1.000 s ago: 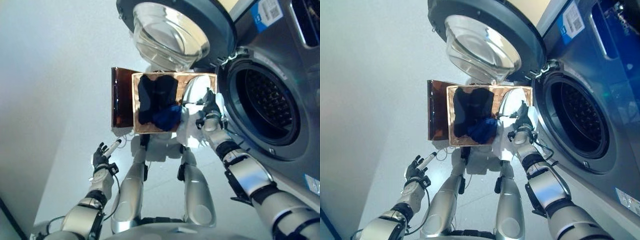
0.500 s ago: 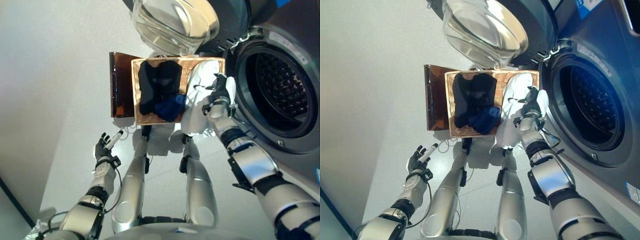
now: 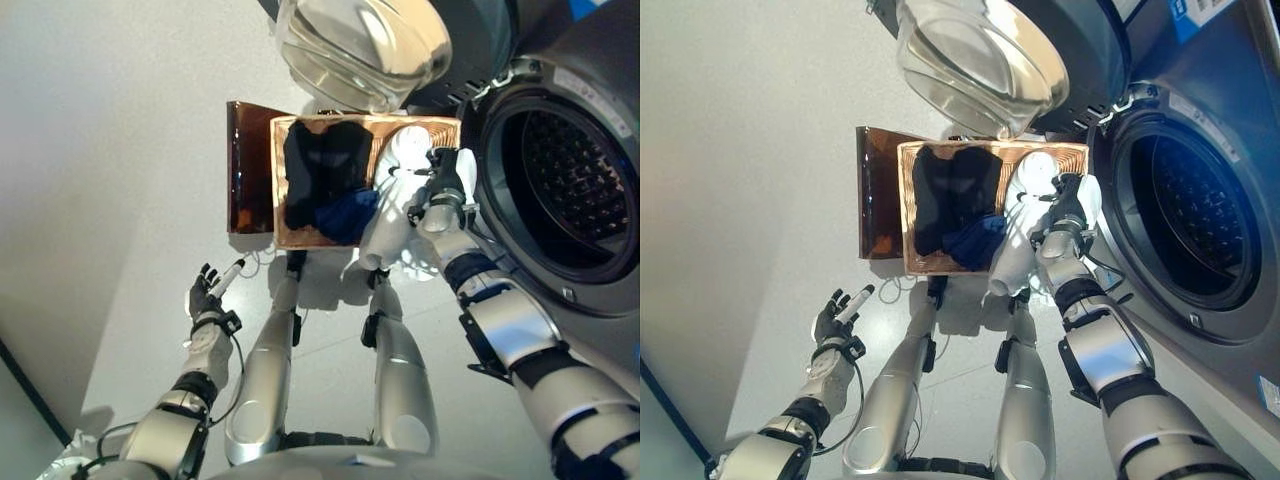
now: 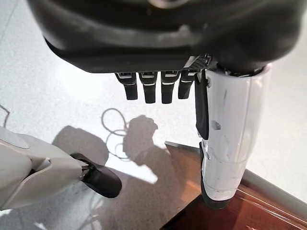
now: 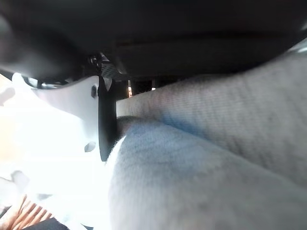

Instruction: Pick up the clothes and place them into the washing machine

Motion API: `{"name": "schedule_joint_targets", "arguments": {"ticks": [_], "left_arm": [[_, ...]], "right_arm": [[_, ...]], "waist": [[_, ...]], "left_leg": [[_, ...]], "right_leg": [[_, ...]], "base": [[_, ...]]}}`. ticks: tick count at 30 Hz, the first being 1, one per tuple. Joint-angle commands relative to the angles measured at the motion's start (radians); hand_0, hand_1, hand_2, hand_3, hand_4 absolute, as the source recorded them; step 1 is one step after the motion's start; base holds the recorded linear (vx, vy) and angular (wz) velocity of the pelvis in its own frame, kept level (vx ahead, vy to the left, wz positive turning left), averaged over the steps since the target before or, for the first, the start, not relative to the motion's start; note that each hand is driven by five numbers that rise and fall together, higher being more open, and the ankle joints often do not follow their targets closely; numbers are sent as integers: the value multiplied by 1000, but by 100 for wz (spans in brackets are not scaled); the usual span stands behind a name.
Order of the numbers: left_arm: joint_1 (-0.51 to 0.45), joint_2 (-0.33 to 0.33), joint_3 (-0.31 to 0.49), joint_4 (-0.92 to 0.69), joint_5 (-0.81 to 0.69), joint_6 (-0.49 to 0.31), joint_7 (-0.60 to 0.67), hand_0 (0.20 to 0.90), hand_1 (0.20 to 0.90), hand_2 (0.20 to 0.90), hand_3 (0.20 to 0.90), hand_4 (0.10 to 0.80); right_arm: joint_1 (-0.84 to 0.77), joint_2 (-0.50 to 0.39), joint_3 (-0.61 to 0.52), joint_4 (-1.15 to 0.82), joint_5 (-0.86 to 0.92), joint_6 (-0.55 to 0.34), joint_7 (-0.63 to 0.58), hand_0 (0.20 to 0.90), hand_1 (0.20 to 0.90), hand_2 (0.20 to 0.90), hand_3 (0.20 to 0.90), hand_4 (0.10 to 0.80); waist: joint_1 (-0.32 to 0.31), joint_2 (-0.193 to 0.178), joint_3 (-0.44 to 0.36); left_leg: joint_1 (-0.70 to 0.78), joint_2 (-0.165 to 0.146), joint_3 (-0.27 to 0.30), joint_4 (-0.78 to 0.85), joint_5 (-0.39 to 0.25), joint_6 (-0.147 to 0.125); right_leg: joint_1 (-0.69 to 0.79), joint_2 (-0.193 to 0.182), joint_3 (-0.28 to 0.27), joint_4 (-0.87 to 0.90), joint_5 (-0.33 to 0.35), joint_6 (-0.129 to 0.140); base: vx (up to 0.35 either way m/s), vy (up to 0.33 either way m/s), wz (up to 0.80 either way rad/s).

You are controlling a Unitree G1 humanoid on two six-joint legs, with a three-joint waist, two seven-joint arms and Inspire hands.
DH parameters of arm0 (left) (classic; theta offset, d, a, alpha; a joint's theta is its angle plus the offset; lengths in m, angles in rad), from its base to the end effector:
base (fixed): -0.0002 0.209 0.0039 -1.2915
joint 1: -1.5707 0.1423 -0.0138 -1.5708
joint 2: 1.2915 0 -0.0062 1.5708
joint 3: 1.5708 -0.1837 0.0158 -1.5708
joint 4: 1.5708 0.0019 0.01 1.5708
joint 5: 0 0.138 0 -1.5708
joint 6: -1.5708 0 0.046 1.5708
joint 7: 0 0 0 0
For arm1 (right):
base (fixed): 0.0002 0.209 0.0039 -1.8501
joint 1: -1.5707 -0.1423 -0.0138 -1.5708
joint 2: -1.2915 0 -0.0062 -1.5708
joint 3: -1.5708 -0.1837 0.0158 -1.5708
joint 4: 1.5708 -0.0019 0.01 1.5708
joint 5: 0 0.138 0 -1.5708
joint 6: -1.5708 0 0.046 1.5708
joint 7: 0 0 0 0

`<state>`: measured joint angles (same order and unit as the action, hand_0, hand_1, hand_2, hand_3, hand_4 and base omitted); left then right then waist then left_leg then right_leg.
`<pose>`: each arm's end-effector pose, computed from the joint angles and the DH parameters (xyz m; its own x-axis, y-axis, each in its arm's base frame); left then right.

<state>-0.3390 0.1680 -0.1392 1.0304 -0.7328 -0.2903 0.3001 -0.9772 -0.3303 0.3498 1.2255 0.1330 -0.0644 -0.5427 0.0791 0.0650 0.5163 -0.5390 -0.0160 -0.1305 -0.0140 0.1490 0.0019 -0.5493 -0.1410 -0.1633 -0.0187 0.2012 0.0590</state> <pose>0.2244 0.1834 -0.0456 0.7677 0.3976 -0.5025 -0.5458 0.8166 -0.1877 0.3513 -0.1809 0.1022 0.8977 -0.4384 0.0445 0.4005 0.7698 -0.4970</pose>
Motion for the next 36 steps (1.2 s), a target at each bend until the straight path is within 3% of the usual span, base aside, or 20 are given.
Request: {"name": "schedule_joint_targets", "arguments": {"ticks": [1, 6, 17, 27, 36], "left_arm": [[55, 32, 4, -3, -3, -39, 35, 900, 900, 900, 900, 800], [53, 32, 13, 17, 3, -33, 31, 900, 900, 900, 900, 800], [99, 12, 48, 7, 16, -43, 36, 900, 900, 900, 900, 800], [158, -17, 66, -34, 4, -56, 16, 900, 900, 900, 900, 800], [182, -37, 49, -37, -26, -60, -4, 900, 900, 900, 900, 800]], "right_arm": [[-44, -11, 10, -34, -11, -30, -9, 200, 200, 200, 200, 300], [-12, -8, -15, -86, 41, -59, -2, 200, 200, 200, 200, 300], [265, 66, -137, -431, 232, -209, 5, 200, 200, 200, 200, 300], [554, 104, -191, -674, 437, -311, 133, 200, 200, 200, 200, 300], [587, 173, -267, -701, 705, -407, 205, 200, 200, 200, 200, 300]], "waist": [[-9, 41, 4], [-16, 42, 4], [-58, 26, -43], [-100, 12, -92], [-108, 31, -96]], "left_leg": [[23, -13, 15, -22, -4, -42], [42, -11, 25, -22, -7, -43], [103, -7, 71, 8, -50, -39], [158, -4, 101, 15, -81, -29], [182, -2, 121, -1, -85, -26]], "right_leg": [[13, -51, 48, 144, -119, 66], [30, -50, 51, 137, -116, 67], [99, -51, 72, 104, -102, 75], [144, -53, 97, 87, -97, 82], [150, -48, 109, 78, -97, 83]], "base": [[-7, -4, -6], [-1, -1, -7], [25, 19, -9], [42, 18, -11], [34, 4, -14]]}}
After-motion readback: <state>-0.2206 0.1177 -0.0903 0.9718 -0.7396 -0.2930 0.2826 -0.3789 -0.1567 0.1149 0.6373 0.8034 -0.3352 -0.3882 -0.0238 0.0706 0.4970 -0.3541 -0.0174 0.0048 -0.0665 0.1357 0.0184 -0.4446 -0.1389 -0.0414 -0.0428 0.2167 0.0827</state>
